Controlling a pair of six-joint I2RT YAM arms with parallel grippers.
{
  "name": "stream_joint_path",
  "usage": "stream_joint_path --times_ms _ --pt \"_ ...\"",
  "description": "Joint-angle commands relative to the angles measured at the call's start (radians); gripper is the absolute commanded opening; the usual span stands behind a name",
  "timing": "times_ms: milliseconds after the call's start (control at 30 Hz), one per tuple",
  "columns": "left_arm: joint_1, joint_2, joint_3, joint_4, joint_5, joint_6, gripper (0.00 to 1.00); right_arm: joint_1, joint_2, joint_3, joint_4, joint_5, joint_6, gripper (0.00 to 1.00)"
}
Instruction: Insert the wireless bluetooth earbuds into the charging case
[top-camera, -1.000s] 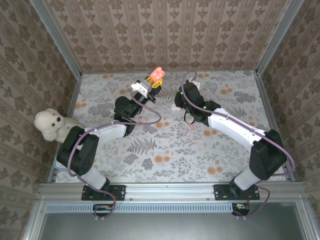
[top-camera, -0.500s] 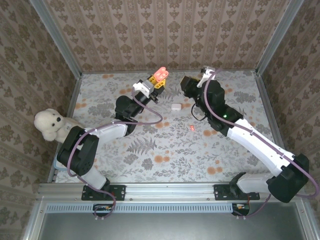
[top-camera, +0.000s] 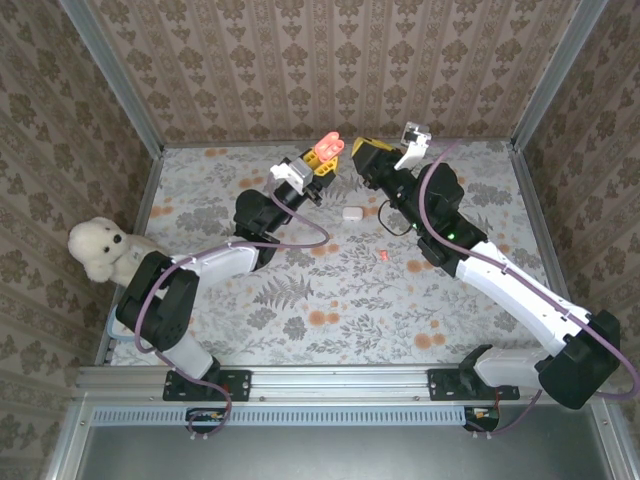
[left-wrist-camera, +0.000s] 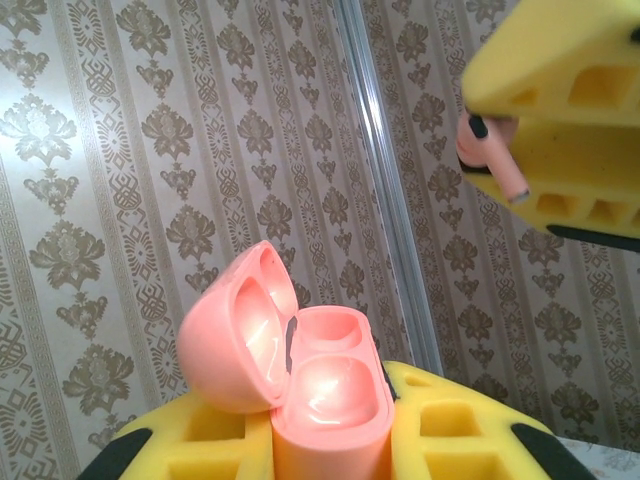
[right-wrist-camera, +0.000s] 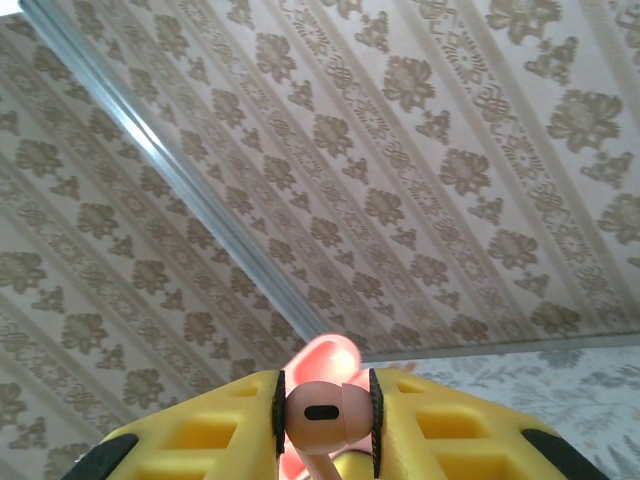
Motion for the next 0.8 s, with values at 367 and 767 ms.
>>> stream_joint_path --times_ms 367,767 --pt "-0.008 0.003 0.054 -0.02 0.0 -0.052 0.0 -0.001 0.107 0.023 0.182 -0.197 0.033 0.28" --pt "-0.011 -0.011 0.063 -0.073 0.017 -0.062 0.0 -0.001 0.158 0.047 0.188 -0.199 0.026 0.28"
